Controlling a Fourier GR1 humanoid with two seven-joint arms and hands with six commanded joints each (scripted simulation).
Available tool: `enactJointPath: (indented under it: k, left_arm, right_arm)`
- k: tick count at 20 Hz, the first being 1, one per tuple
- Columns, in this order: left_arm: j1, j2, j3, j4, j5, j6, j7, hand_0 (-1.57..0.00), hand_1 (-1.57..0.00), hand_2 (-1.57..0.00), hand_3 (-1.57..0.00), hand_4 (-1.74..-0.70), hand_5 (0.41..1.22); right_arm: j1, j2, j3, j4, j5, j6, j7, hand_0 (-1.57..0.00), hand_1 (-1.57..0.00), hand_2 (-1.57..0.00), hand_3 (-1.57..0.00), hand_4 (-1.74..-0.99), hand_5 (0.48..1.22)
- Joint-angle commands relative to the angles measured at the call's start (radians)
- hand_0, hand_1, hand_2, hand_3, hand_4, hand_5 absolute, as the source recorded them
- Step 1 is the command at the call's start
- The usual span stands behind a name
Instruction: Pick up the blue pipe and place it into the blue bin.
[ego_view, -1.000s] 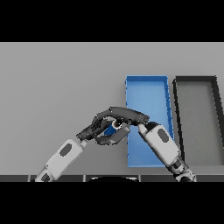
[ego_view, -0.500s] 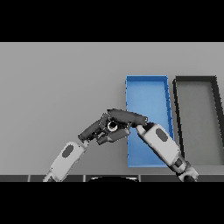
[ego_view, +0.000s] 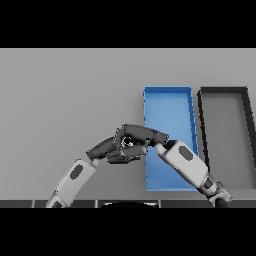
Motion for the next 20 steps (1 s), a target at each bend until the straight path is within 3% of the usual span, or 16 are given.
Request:
enactJointPath:
  k: [1, 4, 7, 11, 14, 16, 20]
  left_arm:
    - [0.011, 0.007, 0.005, -0.008, -0.006, 0.001, -0.025, -0.3, -0.28, -0.26, -0.28, -1.04, 1.02]
    - [0.004, -0.009, 0.005, -0.001, -0.018, 0.019, 0.0, -0.15, -0.14, -0.13, -0.14, -0.94, 0.785]
    - [0.002, 0.002, 0.019, -0.003, -0.012, 0.022, 0.004, -0.08, -0.07, -0.07, -0.07, -0.89, 0.664]
    - [0.008, -0.017, 0.024, 0.014, 0.013, 0.014, 0.032, -0.03, -0.03, -0.03, -0.03, -0.89, 0.587]
    - [-0.005, -0.021, 0.036, 0.012, 0.018, 0.024, 0.069, -0.02, -0.01, -0.01, -0.01, -0.9, 0.562]
    - [0.015, -0.02, 0.031, 0.009, 0.02, 0.022, 0.074, -0.01, -0.01, -0.01, -0.01, -0.9, 0.548]
    - [0.024, -0.02, 0.026, 0.005, 0.024, 0.016, 0.1, 0.0, 0.0, 0.0, 0.0, -0.91, 0.514]
  right_arm:
    - [-0.008, 0.001, 0.003, 0.0, -0.012, -0.006, 0.01, -1.56, -1.56, -1.56, -1.56, -1.493, 1.21]
    - [-0.009, -0.005, 0.012, 0.012, 0.001, -0.003, -0.001, -1.57, -1.57, -1.57, -1.57, -1.496, 1.215]
    - [-0.001, -0.014, 0.028, 0.0, 0.027, -0.015, -0.004, -1.57, -1.57, -1.57, -1.57, -1.495, 1.218]
    - [-0.027, -0.017, 0.015, 0.028, 0.002, -0.018, -0.01, -1.57, -1.57, -1.57, -1.57, -1.49, 1.22]
    - [-0.029, -0.019, 0.013, 0.002, -0.043, -0.044, 0.006, -1.57, -1.57, -1.57, -1.57, -1.489, 1.22]
    - [-0.041, -0.033, -0.004, -0.014, -0.138, -0.066, 0.066, -1.57, -1.57, -1.57, -1.57, -1.491, 1.221]
    - [-0.11, -0.078, -0.058, -0.037, -0.316, -0.111, 0.164, -1.57, -1.57, -1.57, -1.57, -1.639, 1.221]
